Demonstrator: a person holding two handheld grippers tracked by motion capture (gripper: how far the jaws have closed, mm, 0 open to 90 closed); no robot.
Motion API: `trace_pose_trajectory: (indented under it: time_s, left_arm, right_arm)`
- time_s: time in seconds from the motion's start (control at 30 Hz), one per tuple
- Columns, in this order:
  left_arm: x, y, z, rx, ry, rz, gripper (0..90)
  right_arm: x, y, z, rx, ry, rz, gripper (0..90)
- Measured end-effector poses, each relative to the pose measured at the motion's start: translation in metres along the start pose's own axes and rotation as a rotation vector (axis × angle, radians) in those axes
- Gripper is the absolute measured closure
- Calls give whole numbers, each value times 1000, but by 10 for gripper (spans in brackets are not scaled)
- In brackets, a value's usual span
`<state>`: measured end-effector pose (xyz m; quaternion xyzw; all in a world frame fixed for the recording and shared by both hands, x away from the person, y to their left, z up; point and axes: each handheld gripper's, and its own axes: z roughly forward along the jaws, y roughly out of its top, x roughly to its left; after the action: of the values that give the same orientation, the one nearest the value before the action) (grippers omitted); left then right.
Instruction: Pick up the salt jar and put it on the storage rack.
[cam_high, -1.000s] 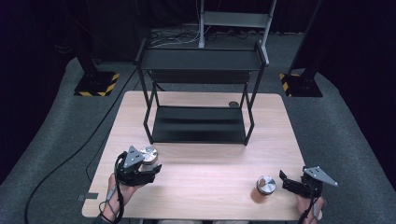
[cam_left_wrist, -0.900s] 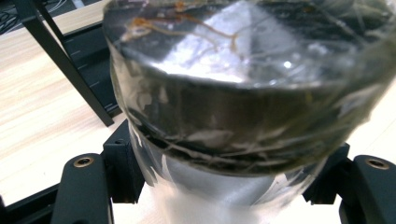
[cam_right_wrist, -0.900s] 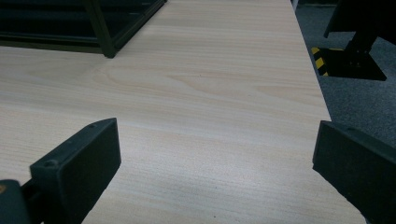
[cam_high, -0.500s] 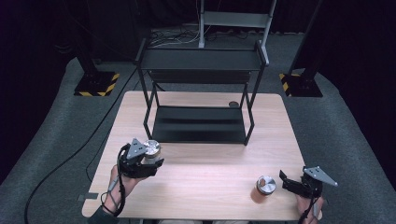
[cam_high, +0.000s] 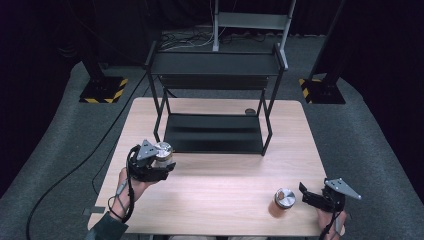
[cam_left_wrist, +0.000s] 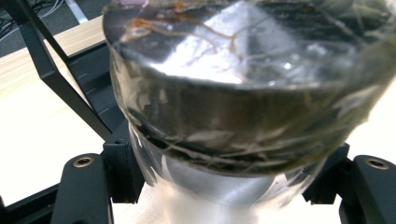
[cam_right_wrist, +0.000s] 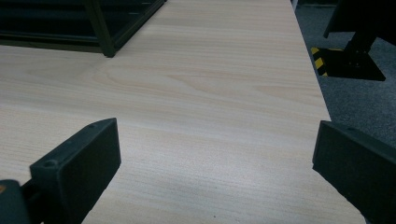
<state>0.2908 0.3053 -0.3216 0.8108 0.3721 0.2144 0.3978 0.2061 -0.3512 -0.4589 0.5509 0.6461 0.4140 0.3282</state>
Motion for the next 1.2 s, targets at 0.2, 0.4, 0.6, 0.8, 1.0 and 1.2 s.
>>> trace_pose_trajectory:
  time_s: [0.2, 0.4, 0.6, 0.8, 1.0, 1.2]
  left_arm:
    - [4, 8, 0, 4, 0, 6, 306]
    - [9, 17, -2, -1, 2, 10, 306]
    - [13, 24, -3, -3, 2, 13, 307]
    - [19, 33, -3, -4, 5, 9, 307]
    - [22, 42, -2, -2, 5, 16, 307]
    - [25, 49, 1, 5, 3, 18, 306]
  right_arm:
    - [0, 0, 0, -1, -2, -2, 0]
    - [1, 0, 0, 0, -2, -2, 0]
    - [1, 0, 0, -1, -2, -2, 0]
    - [0, 0, 0, 0, -1, -2, 0]
    - [0, 0, 0, -2, -2, -2, 0]
    - [0, 0, 0, -1, 1, 0, 0]
